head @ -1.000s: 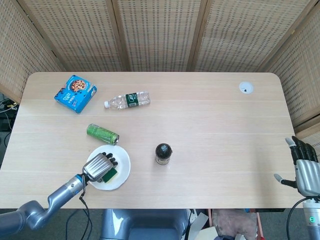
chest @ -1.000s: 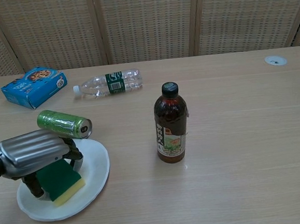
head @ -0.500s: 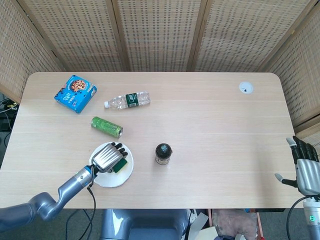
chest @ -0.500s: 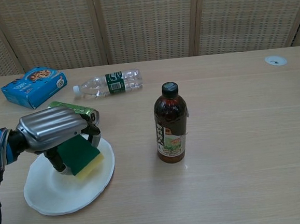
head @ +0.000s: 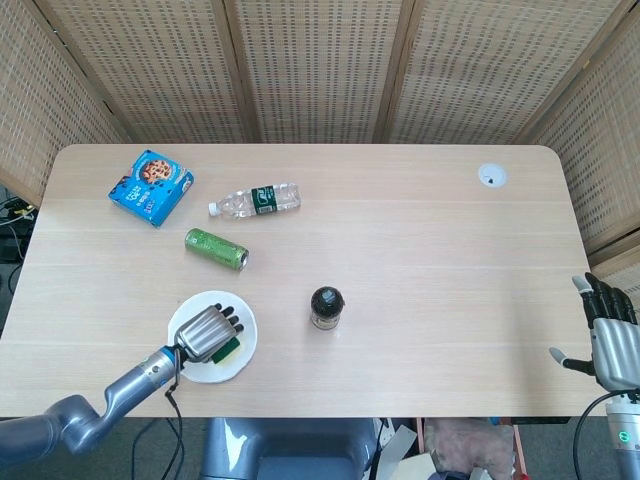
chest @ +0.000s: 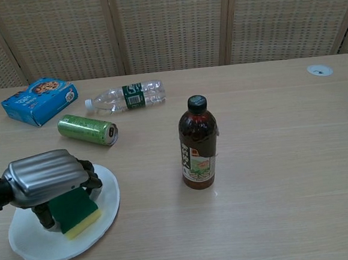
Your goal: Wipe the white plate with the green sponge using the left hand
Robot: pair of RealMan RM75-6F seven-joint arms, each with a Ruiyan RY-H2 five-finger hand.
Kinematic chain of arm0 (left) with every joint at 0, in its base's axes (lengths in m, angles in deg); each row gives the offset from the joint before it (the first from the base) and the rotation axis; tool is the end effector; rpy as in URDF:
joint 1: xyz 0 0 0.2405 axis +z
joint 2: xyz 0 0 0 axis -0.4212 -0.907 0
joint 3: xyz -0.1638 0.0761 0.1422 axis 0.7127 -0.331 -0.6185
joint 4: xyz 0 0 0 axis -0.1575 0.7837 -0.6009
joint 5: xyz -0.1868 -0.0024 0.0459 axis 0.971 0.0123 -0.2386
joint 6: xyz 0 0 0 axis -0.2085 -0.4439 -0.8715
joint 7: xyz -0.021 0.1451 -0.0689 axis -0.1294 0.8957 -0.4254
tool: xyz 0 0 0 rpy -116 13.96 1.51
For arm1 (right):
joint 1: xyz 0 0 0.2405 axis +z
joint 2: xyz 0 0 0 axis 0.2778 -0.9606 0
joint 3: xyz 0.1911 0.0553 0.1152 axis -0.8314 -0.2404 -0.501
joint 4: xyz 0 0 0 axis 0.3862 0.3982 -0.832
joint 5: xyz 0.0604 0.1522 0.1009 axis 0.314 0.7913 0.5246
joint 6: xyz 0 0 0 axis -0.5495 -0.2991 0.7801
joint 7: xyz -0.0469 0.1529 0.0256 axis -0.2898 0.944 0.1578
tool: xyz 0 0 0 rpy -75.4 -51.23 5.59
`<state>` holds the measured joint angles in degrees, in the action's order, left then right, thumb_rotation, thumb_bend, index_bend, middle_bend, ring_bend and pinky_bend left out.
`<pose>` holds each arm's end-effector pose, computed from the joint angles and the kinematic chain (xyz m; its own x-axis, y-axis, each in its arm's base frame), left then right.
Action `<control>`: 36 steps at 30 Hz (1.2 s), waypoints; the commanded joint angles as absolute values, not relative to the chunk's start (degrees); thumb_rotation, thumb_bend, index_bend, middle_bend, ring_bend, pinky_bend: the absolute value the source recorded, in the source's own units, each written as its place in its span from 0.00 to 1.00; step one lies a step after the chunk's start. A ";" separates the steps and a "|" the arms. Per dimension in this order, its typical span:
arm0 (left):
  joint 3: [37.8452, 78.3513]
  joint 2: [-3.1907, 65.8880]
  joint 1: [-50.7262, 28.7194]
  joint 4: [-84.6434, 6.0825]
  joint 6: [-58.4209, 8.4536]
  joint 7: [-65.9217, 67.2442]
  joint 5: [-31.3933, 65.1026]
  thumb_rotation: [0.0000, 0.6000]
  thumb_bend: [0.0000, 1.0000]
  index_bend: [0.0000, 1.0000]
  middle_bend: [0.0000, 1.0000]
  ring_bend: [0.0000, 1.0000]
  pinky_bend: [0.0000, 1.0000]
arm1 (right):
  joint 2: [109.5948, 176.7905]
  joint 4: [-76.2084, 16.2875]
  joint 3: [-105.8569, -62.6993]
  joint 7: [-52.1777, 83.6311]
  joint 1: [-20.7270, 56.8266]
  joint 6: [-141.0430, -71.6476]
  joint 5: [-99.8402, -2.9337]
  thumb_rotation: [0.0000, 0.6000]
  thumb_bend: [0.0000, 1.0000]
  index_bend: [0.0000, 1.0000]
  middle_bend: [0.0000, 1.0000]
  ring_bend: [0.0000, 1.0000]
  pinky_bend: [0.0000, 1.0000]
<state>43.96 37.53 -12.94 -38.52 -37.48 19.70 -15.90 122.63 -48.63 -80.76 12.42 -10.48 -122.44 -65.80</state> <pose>-0.1901 0.2709 -0.0481 0.8451 0.1248 0.5198 0.4273 -0.7420 -0.5165 -0.2986 -0.2109 0.1773 0.4092 -0.0187 0.9123 -0.9044 0.1242 0.4082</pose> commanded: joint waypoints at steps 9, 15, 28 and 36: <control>42.32 31.90 -12.56 -42.12 -35.13 16.44 -17.55 1.00 0.11 0.57 0.45 0.29 0.46 | 122.42 -48.84 -80.81 12.62 -10.52 -122.40 -65.58 1.00 0.00 0.00 0.00 0.00 0.00; 42.38 34.64 -12.72 -39.38 -39.43 18.46 -14.75 1.00 0.12 0.57 0.45 0.29 0.46 | 122.19 -48.93 -80.87 13.00 -10.52 -122.31 -65.47 1.00 0.00 0.00 0.00 0.00 0.00; 47.63 40.33 -15.91 -36.04 -41.82 21.76 -11.30 1.00 0.12 0.57 0.45 0.29 0.46 | 121.99 -48.60 -81.02 13.50 -10.33 -121.74 -64.95 1.00 0.00 0.00 0.00 0.00 0.00; 51.32 41.54 -17.43 -36.79 -39.09 21.43 -10.21 1.00 0.13 0.57 0.45 0.29 0.46 | 122.18 -48.35 -81.00 13.14 -10.15 -121.34 -64.61 1.00 0.00 0.00 0.00 0.00 0.00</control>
